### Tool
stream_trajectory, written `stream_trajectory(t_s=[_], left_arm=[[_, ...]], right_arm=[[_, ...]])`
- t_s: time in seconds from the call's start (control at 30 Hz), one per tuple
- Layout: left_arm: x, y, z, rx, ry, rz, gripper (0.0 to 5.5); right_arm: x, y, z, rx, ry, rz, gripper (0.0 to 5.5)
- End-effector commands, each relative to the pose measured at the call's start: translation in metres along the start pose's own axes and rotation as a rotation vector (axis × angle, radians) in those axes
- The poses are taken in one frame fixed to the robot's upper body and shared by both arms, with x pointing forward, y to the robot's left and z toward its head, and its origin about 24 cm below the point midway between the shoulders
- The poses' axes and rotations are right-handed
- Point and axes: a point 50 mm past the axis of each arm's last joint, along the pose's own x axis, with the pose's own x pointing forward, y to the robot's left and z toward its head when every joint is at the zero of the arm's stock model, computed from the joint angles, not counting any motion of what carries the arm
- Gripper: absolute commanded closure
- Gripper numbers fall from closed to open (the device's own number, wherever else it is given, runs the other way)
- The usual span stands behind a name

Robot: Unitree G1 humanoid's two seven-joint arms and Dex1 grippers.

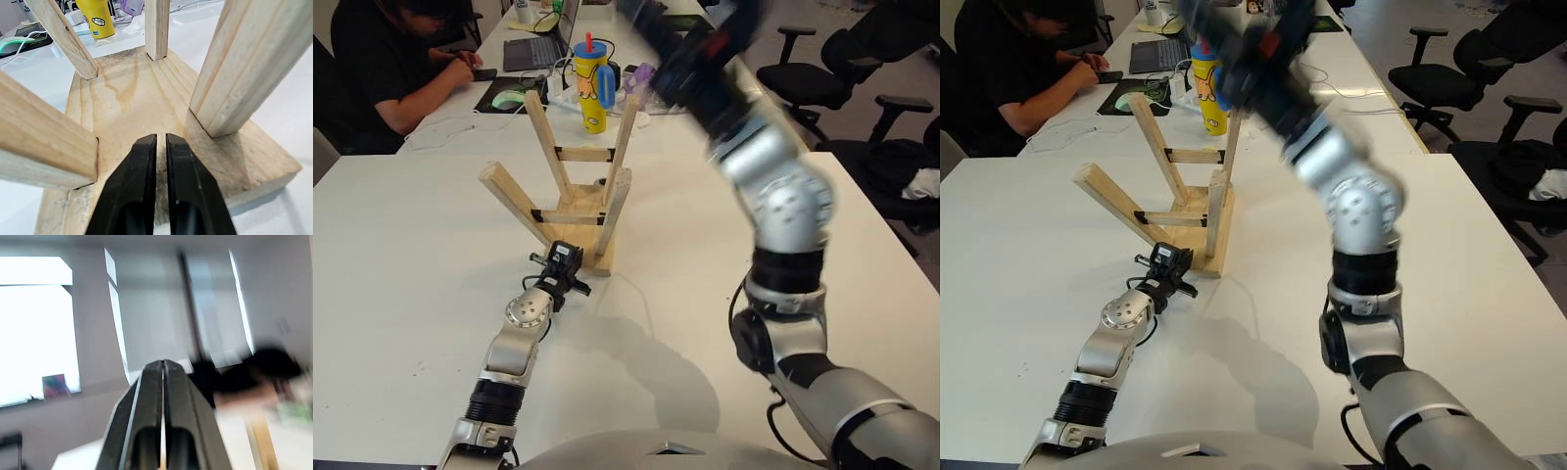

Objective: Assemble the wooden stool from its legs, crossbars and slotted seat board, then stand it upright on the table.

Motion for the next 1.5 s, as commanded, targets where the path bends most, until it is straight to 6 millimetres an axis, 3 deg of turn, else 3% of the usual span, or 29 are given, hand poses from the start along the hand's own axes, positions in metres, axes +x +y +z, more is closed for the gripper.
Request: stream_trajectory(t_s=[0.03,0.07,0.13,0.17,0.2,0.27,0.3,0.33,0.4,0.47,0.53,0.63,0.73,0.93,1.1,1.2,1.27,1.37,1.5], left_arm=[[-0.007,-0.007,-0.043,-0.036,0.227,-0.039,5.13],[-0.007,-0.007,-0.043,-0.033,0.232,-0.046,5.13],[-0.009,-0.007,-0.046,-0.033,0.244,-0.052,5.13],[-0.010,-0.007,-0.047,-0.036,0.251,-0.053,5.13],[-0.010,-0.008,-0.048,-0.039,0.256,-0.055,5.13],[-0.011,-0.008,-0.049,-0.043,0.263,-0.054,5.13],[-0.011,-0.008,-0.049,-0.043,0.265,-0.053,5.13],[-0.011,-0.008,-0.049,-0.043,0.268,-0.052,5.13],[-0.011,-0.008,-0.050,-0.043,0.273,-0.053,5.13],[-0.009,-0.008,-0.049,-0.037,0.276,-0.064,5.13],[-0.006,-0.008,-0.047,-0.033,0.273,-0.073,5.13],[-0.004,-0.008,-0.044,-0.031,0.274,-0.095,5.13],[-0.003,-0.008,-0.045,-0.031,0.292,-0.119,5.13],[-0.008,-0.004,-0.031,0.021,0.220,-0.113,5.13],[-0.035,0.002,0.011,0.160,-0.013,-0.066,5.13],[-0.053,0.004,0.026,0.217,-0.100,-0.039,5.13],[-0.063,0.008,0.025,0.205,-0.109,-0.002,5.46],[-0.074,0.016,0.012,0.123,-0.064,0.088,5.49],[-0.080,0.029,0.005,0.009,-0.054,0.207,5.49]], right_arm=[[-0.046,-0.038,-0.136,0.048,0.573,-0.306,5.49],[-0.045,-0.040,-0.127,0.020,0.512,-0.303,5.49],[-0.031,-0.038,-0.071,-0.033,0.179,-0.266,5.49],[-0.031,-0.041,-0.033,-0.042,-0.031,-0.287,5.49],[-0.039,-0.049,-0.003,-0.060,-0.185,-0.349,5.49],[-0.058,-0.067,0.026,-0.128,-0.295,-0.499,5.49],[-0.069,-0.083,0.025,-0.199,-0.225,-0.611,5.49],[-0.074,-0.095,0.011,-0.269,-0.068,-0.666,5.49],[-0.085,-0.108,-0.033,-0.382,0.290,-0.637,5.49],[-0.098,-0.093,-0.089,-0.411,0.648,-0.382,5.49],[-0.097,-0.060,-0.116,-0.307,0.739,-0.107,5.49],[-0.073,-0.022,-0.106,-0.170,0.575,0.122,5.49],[-0.056,-0.005,-0.093,-0.081,0.452,0.199,5.49],[-0.048,-0.035,-0.078,-0.161,0.330,-0.078,5.49],[-0.057,-0.033,-0.085,-0.184,0.376,-0.076,5.49],[-0.063,-0.026,-0.089,-0.155,0.376,-0.059,5.49],[-0.075,-0.032,-0.094,-0.156,0.383,-0.147,5.50],[-0.084,-0.041,-0.095,-0.163,0.356,-0.259,5.50],[-0.091,-0.030,-0.104,-0.134,0.360,-0.246,5.50]])
